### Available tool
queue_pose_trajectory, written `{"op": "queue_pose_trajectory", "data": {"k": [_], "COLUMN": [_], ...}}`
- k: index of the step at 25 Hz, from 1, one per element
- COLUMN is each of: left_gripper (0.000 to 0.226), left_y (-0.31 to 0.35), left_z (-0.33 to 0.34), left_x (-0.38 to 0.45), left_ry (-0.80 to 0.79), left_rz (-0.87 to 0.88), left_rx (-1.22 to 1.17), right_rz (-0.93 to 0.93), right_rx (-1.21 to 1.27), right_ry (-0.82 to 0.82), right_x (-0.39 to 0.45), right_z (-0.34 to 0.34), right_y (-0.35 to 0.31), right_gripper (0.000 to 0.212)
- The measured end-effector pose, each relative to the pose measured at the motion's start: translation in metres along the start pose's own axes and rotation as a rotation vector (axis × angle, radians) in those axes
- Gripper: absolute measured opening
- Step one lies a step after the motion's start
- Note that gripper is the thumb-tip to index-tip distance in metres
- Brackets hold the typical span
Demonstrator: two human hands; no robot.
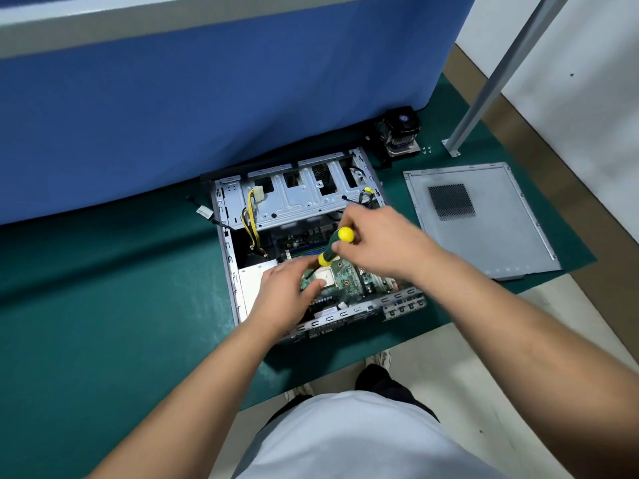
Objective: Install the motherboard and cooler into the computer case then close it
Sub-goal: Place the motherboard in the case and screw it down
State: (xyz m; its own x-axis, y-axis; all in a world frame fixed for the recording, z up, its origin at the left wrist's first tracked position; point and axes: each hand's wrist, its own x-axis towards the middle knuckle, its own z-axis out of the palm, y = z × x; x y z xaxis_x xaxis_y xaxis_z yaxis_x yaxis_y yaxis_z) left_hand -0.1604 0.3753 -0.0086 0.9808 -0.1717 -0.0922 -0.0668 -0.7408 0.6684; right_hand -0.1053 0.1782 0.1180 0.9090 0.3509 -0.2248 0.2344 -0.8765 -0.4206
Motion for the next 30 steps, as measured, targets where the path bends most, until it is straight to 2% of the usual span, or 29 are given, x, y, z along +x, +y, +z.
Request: {"op": "queue_pose_trajectory", "data": {"k": [3,6,8,10,12,14,16,18,20,22,26,30], "left_gripper": [0.031,0.023,0.021,0.015,0.018,0.020,0.028,0.044,0.050,0.052,0.053,0.052], "left_y": [0.020,0.031,0.040,0.054,0.074,0.088,0.089,0.075,0.050,0.030,0.011,0.001], "left_z": [-0.003,-0.009,-0.013,-0.014,-0.012,-0.006,-0.001,0.001,0.004,0.009,0.025,0.033], "left_x": [0.038,0.078,0.105,0.132,0.160,0.188,0.212,0.230,0.249,0.262,0.266,0.270], "left_ry": [0.037,0.026,0.042,0.098,0.144,0.168,0.163,0.124,0.070,0.037,0.142,0.195], "left_rz": [0.039,0.118,0.260,0.475,0.696,0.795,0.669,0.366,0.087,-0.071,-0.070,-0.062], "left_rx": [-0.073,0.044,0.281,0.476,0.580,0.599,0.529,0.463,0.492,0.500,0.550,0.591], "right_rz": [0.130,0.272,0.346,0.397,0.442,0.494,0.536,0.582,0.653,0.700,0.716,0.673], "right_rx": [0.163,0.248,0.250,0.370,0.574,0.710,0.806,0.882,0.918,0.901,0.714,0.652], "right_ry": [0.119,0.046,-0.088,-0.189,-0.202,-0.157,-0.100,-0.028,0.043,0.097,0.168,0.216], "right_x": [-0.002,-0.007,-0.007,-0.001,0.012,0.029,0.044,0.053,0.066,0.089,0.153,0.220], "right_z": [-0.028,-0.031,-0.020,-0.005,0.010,0.021,0.029,0.031,0.029,0.031,0.046,0.070], "right_y": [0.032,0.068,0.092,0.110,0.122,0.134,0.150,0.170,0.194,0.219,0.255,0.272], "right_gripper": [0.020,0.021,0.024,0.028,0.026,0.018,0.011,0.008,0.009,0.010,0.016,0.017]}}
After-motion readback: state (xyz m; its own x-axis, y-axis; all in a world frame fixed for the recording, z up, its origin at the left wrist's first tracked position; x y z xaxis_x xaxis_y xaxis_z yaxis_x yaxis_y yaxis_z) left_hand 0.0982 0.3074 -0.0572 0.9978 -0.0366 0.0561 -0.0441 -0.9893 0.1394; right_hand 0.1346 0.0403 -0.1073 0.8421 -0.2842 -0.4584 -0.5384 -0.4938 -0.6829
